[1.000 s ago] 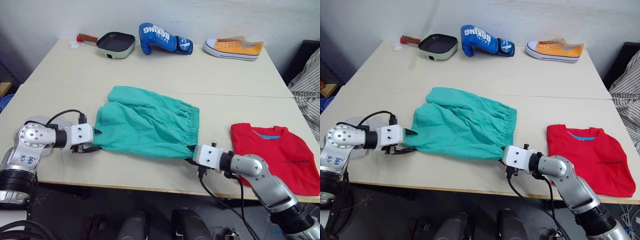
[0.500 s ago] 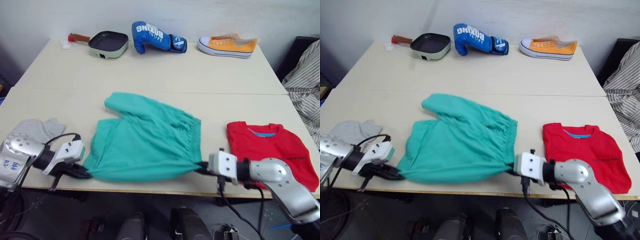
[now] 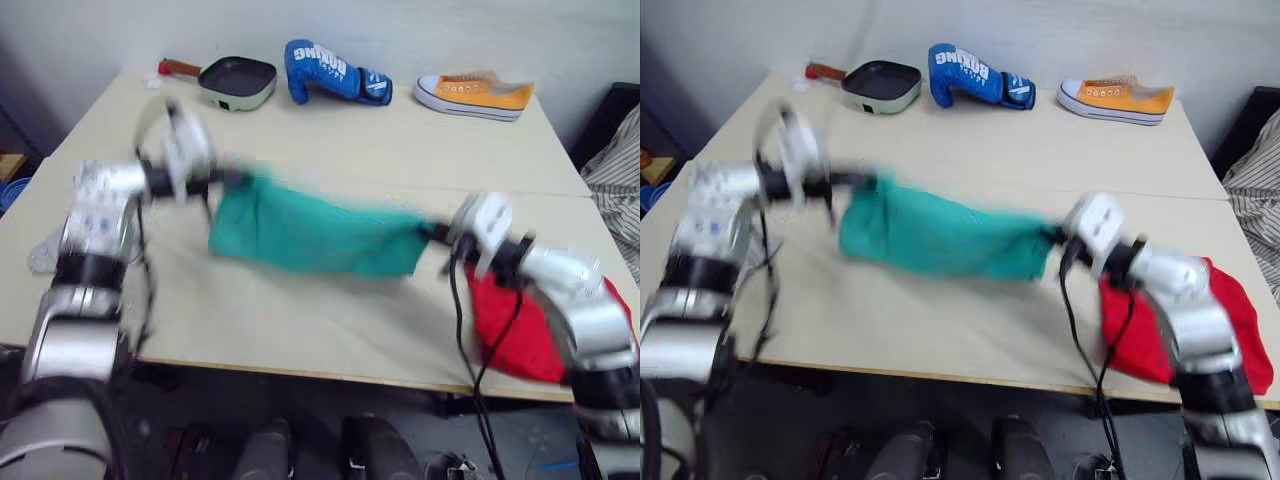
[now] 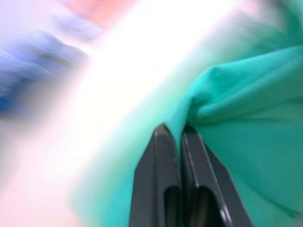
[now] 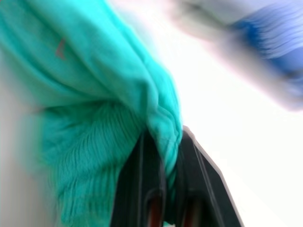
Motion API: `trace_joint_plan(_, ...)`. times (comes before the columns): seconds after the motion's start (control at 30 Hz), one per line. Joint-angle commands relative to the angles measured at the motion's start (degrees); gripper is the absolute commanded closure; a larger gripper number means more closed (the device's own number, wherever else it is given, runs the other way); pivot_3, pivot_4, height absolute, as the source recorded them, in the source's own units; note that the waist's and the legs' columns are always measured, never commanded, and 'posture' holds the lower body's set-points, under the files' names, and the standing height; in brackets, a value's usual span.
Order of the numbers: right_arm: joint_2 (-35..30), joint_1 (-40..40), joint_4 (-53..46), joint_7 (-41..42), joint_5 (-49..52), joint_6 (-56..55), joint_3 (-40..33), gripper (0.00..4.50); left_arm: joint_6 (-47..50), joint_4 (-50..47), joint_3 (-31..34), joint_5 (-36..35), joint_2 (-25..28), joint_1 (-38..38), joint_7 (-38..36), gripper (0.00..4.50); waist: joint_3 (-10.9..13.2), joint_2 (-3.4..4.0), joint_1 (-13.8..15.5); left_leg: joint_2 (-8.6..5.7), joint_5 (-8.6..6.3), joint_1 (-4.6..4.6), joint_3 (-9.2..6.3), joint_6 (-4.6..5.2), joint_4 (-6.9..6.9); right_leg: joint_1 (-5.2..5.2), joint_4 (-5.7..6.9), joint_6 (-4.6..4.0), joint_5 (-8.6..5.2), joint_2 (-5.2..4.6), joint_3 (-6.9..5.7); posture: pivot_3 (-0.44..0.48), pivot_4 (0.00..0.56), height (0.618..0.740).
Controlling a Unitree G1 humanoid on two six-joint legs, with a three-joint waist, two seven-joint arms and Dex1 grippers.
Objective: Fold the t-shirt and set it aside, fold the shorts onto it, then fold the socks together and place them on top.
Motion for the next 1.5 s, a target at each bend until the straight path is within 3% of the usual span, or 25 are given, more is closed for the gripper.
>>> trace_joint_plan(0.03,-3.11,-9.96,2.38,-7.56,-5.72,-11.41,-6.85,4.50,-11.02,10.73,6.05,2.43,2.95,-14.02,12.53,4.47,-0.06,0.01,-0.77,-0.23,-0.07,-0.34,0.11,0.09,-0.06,-0.74,0.42,0.09,0.05,-0.19,-0.12,0.000,0.150,0.740)
trace_joint_plan(0.1,-2.89,-13.03,0.10,-6.65,-3.40,-11.38,-7.60,4.50,-13.47,14.21,6.65,3.11,4.07,-18.06,13.20,4.47,-0.10,0.08,-1.78,-0.82,-0.15,-0.07,-0.09,0.24,-0.27,-1.39,1.27,0.12,0.07,-0.83,-0.88,0.000,0.150,0.740)
trace_joint_plan(0.2,-3.27,-11.91,-6.50,-2.61,-1.18,-8.48,-4.72,4.50,-12.80,17.06,8.50,2.05,6.47,-21.77,11.63,4.47,-0.18,0.14,-2.66,-0.89,-0.33,0.44,-0.23,0.55,-0.34,-1.24,1.25,0.13,0.08,-1.26,-2.28,0.000,0.150,0.740)
trace_joint_plan(0.37,-2.89,-0.38,-19.90,4.14,7.15,0.26,0.45,4.50,-8.01,15.16,9.78,-0.42,12.14,-17.02,-0.61,4.47,-0.12,0.21,-3.59,-0.84,-0.74,0.37,-0.39,0.80,-0.41,-1.37,0.99,0.13,0.07,-1.44,-3.02,0.000,0.150,0.740)
trace_joint_plan(0.5,-3.83,11.44,-24.74,9.32,10.88,2.69,3.80,4.50,5.74,5.50,10.38,-5.32,18.23,-0.95,-18.58,4.47,-0.02,0.39,-3.32,-1.01,-0.86,0.31,-0.38,0.64,-0.24,-1.14,0.61,0.13,0.07,-1.73,-3.16,0.000,0.150,0.740)
trace_joint_plan(0.57,-4.64,16.28,-25.19,11.96,11.47,3.44,5.58,4.50,14.23,-1.78,10.47,-8.21,21.44,10.01,-26.09,4.47,0.04,0.47,-3.17,-1.03,-0.86,0.54,-0.37,0.67,-0.13,-0.30,-0.24,-0.05,0.12,-1.74,-3.21,0.000,0.150,0.740)
trace_joint_plan(0.67,-5.51,22.06,-24.71,16.19,12.71,3.79,7.98,4.50,21.71,-11.15,10.54,-9.42,26.27,26.74,-32.45,4.47,0.19,0.42,-2.37,-0.97,-0.76,1.43,-0.35,0.94,-0.10,0.88,-0.97,-0.17,0.52,-1.76,-3.17,0.000,0.150,0.740)
trace_joint_plan(0.83,-7.62,27.30,-22.65,22.22,12.22,3.21,10.65,4.50,29.12,-23.95,9.72,-9.47,35.44,49.86,-42.09,4.47,0.19,0.43,-0.63,-0.98,-0.97,2.19,-0.57,1.17,-0.18,1.79,-1.43,-0.24,0.70,-1.78,-2.93,0.000,0.150,0.740)
trace_joint_plan(0.93,-9.53,29.69,-24.55,26.04,16.67,6.90,10.85,4.50,36.68,-31.84,9.07,-19.22,45.82,61.64,-44.15,4.47,0.22,0.48,0.07,-1.03,-1.12,2.16,-0.78,1.19,-0.22,1.78,-1.44,-0.27,0.68,-1.75,-2.77,0.000,0.150,0.740)
trace_joint_plan(1.0,-10.22,31.47,-25.99,26.98,20.37,9.41,9.76,4.50,38.25,-33.89,8.59,-23.81,50.07,64.36,-44.17,4.47,0.22,0.47,0.43,-1.07,-1.16,2.09,-1.11,1.18,-0.23,1.79,-1.44,-0.31,0.66,-1.70,-2.69,0.000,0.150,0.740)
trace_joint_plan(1.03,-10.39,32.04,-26.46,26.97,21.56,10.19,9.29,4.50,38.24,-34.03,8.31,-24.78,50.90,64.33,-44.17,4.47,0.22,0.50,0.61,-1.13,-1.16,2.10,-1.27,1.18,-0.24,1.85,-1.46,-0.31,0.66,-1.69,-2.67,0.000,0.150,0.740)
trace_joint_plan(1.17,-8.16,33.59,-24.95,23.65,25.62,12.51,5.47,4.50,37.97,-31.17,0.46,-21.20,43.41,44.25,-42.95,4.47,0.17,1.00,1.43,-1.19,-1.15,2.13,-1.36,1.20,-0.30,2.16,-1.90,-0.32,0.65,-1.65,-2.66,0.000,0.150,0.740)
trace_joint_plan(1.33,-2.63,32.60,-22.93,16.02,37.20,20.35,-1.28,4.50,35.96,-15.95,-7.68,-12.84,21.64,13.50,-37.59,4.47,0.09,0.87,1.88,-1.25,-1.08,2.19,-1.50,1.20,-0.17,2.39,-1.84,-0.14,0.75,-1.54,-2.68,0.000,0.150,0.740)
trace_joint_plan(1.43,1.30,33.37,-22.43,9.01,43.76,24.33,-5.76,4.50,21.83,3.43,-9.41,-4.83,4.88,-2.80,-27.63,4.47,0.05,0.72,2.81,-1.26,-1.02,2.05,-1.60,1.25,-0.04,2.38,-1.72,0.01,0.84,-1.47,-2.77,0.000,0.150,0.740)
trace_joint_plan(1.5,3.12,33.80,-22.45,5.18,46.47,26.33,-7.61,4.50,14.73,13.00,-8.81,-1.15,-1.53,-9.03,-20.52,4.47,0.05,0.69,2.78,-1.28,-1.01,1.92,-1.61,1.30,-0.03,2.33,-1.86,0.18,0.93,-1.47,-2.80,0.000,0.150,0.740)
